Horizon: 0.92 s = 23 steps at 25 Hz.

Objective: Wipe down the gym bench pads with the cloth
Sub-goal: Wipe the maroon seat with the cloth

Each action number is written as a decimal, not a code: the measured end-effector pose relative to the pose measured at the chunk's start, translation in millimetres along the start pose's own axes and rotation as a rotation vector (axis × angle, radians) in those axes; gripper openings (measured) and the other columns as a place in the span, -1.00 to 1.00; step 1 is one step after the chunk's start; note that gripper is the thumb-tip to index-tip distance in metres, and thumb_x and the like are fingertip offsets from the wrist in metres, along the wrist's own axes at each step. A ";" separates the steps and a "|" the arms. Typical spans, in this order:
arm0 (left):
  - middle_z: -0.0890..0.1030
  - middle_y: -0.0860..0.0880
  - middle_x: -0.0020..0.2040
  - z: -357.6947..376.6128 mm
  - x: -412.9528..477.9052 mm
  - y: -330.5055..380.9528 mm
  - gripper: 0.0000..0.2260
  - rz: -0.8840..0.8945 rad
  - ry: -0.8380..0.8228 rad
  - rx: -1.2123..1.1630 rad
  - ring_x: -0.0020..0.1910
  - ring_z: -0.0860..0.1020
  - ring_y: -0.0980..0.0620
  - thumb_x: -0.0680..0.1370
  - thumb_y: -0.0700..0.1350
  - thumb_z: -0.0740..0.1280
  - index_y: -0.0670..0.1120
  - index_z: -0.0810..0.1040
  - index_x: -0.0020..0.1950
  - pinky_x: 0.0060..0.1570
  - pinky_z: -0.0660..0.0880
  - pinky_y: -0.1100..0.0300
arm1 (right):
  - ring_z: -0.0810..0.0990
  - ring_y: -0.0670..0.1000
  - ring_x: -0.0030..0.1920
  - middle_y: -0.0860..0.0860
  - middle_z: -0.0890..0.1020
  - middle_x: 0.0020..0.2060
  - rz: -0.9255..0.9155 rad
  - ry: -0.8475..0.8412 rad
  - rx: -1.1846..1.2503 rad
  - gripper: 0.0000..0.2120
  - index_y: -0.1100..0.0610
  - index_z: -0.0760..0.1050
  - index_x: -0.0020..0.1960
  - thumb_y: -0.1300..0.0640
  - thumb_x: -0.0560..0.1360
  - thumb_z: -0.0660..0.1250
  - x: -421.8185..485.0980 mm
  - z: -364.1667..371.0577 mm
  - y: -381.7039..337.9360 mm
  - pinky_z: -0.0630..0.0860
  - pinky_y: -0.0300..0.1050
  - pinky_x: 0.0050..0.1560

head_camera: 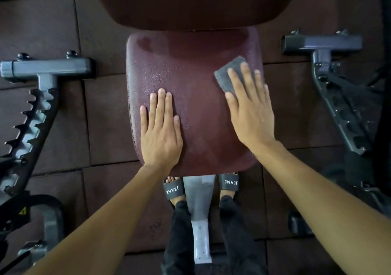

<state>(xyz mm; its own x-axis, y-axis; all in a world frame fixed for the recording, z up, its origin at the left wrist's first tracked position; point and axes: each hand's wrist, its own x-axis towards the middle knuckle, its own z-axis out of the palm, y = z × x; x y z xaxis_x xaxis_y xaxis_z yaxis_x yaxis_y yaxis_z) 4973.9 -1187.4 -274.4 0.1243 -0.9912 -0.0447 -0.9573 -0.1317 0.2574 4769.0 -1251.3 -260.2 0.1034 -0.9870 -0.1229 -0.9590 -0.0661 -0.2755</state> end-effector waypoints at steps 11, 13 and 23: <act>0.13 -0.08 0.60 2.8 0.1 -1.3 -0.52 0.006 0.026 0.036 0.60 0.04 -0.03 0.68 -0.04 -0.05 -0.17 0.12 0.59 0.57 -0.03 -0.04 | 0.15 0.16 0.57 0.01 0.20 0.58 -0.133 0.015 -0.029 -0.53 -0.04 0.18 0.58 -0.07 0.69 0.00 31.9 16.8 -64.5 0.15 0.18 0.53; 0.13 -0.08 0.60 2.5 -0.3 -1.1 -0.52 0.007 0.026 0.035 0.60 0.04 -0.03 0.68 -0.04 -0.05 -0.17 0.12 0.59 0.57 -0.04 -0.04 | 0.11 0.15 0.58 0.00 0.16 0.59 -0.011 0.036 -0.044 -0.52 -0.05 0.13 0.59 -0.08 0.69 -0.04 64.2 5.9 -43.1 0.11 0.19 0.54; 0.15 -0.10 0.60 1.6 0.2 -2.2 -0.52 0.009 0.008 0.042 0.60 0.06 -0.05 0.68 -0.05 -0.04 -0.18 0.15 0.58 0.55 0.04 -0.09 | 0.16 0.16 0.57 0.04 0.20 0.58 -0.144 0.036 -0.064 -0.53 0.00 0.18 0.58 -0.05 0.69 0.01 4.4 19.6 -54.0 0.13 0.14 0.54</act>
<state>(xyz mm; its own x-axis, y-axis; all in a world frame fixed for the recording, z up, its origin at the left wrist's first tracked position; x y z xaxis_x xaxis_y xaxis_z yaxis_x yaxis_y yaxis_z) 4975.6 -1187.3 -276.5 0.1179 -0.9924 -0.0347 -0.9685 -0.1226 0.2167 4826.4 -1249.2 -264.6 0.2329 -0.9711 -0.0517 -0.9499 -0.2158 -0.2259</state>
